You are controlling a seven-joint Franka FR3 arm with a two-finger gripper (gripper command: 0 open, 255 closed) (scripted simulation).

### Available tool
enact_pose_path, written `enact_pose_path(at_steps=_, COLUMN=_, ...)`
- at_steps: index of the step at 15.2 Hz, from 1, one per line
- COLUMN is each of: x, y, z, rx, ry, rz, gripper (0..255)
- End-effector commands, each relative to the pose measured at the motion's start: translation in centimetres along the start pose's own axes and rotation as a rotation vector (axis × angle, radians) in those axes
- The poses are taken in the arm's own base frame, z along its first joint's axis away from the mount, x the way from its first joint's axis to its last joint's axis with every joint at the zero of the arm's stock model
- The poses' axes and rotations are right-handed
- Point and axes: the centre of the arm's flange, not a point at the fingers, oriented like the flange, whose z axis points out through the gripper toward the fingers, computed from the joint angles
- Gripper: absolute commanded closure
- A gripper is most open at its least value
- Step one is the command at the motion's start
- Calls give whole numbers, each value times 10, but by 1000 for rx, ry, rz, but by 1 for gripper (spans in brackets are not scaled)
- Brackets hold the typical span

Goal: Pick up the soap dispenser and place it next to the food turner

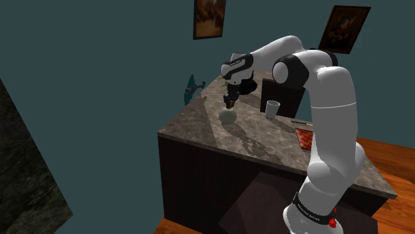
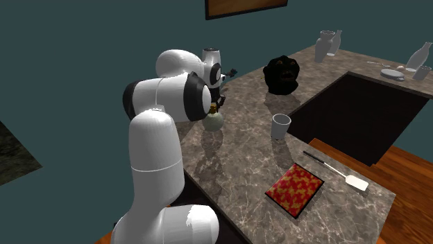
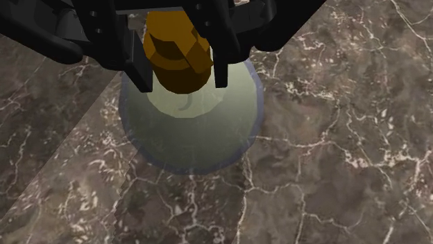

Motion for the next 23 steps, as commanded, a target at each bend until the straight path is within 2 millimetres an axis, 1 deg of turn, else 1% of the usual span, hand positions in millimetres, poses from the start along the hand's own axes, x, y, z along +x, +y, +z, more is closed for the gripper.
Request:
enact_pose_path(at_steps=1, x=0, y=0, z=0, rx=0, ry=0, rz=0, gripper=255)
enact_pose_path(at_steps=6, x=0, y=0, z=0, rx=0, ry=0, rz=0, gripper=255)
enact_pose_path(at_steps=23, x=2, y=2, z=-89, rx=0, ry=0, rz=0, gripper=255)
